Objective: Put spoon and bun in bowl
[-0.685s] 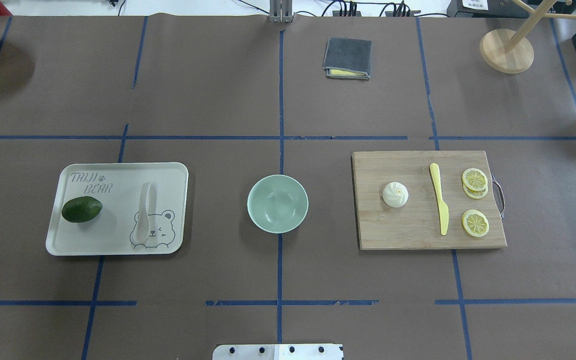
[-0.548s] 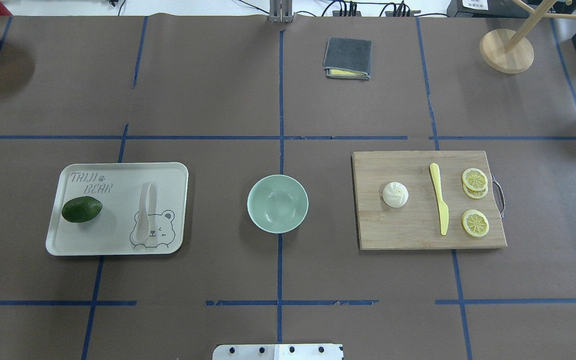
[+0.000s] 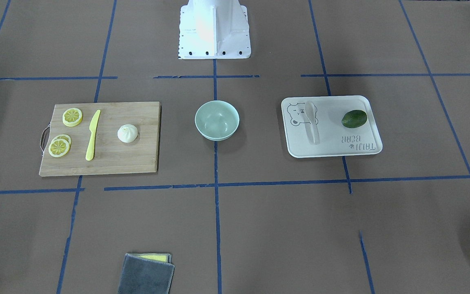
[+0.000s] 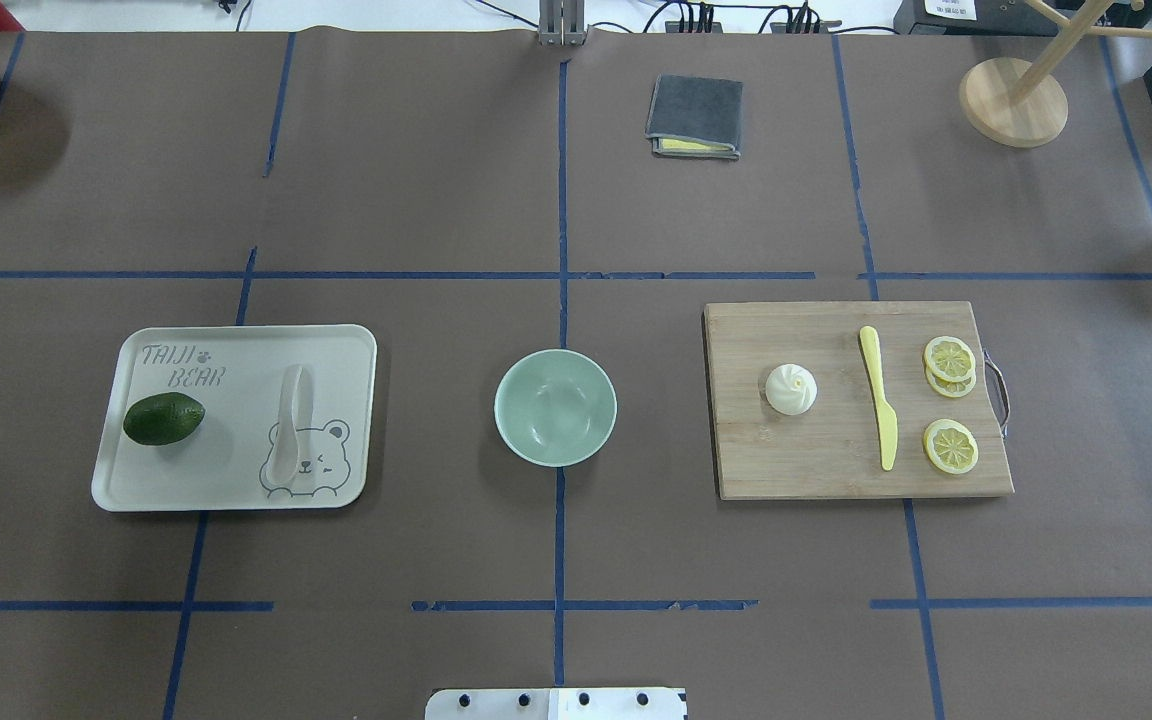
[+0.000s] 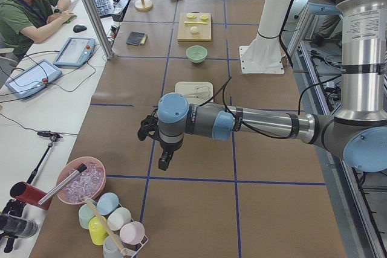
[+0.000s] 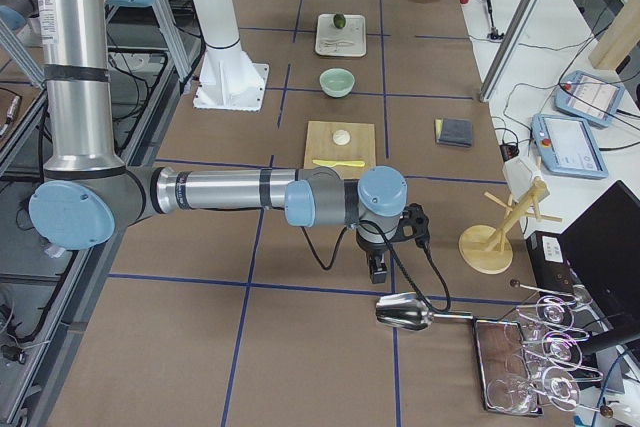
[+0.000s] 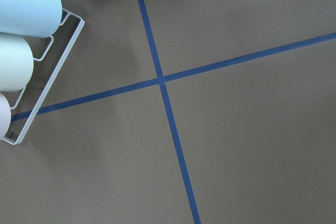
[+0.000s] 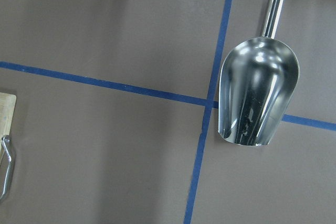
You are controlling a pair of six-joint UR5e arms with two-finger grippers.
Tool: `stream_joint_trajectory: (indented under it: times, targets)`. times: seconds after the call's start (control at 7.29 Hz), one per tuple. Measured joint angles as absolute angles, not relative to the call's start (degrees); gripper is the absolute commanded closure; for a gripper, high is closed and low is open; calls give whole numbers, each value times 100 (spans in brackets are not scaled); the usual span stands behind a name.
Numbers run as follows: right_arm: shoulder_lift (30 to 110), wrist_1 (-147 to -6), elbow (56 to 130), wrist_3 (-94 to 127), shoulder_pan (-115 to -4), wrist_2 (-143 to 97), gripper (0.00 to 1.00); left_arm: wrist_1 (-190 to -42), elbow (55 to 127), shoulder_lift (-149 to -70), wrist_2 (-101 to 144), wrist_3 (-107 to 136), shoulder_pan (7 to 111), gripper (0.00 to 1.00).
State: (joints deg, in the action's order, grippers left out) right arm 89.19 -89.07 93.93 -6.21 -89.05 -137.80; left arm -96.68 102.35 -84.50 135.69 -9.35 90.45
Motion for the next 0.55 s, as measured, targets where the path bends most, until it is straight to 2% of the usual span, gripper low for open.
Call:
stream_joint_trajectory:
  times: [0.55]
  targets:
    - [8775, -8003, 9592, -249, -8703, -13722, 0, -12027, 10128, -8481, 13762, -919, 9003, 0]
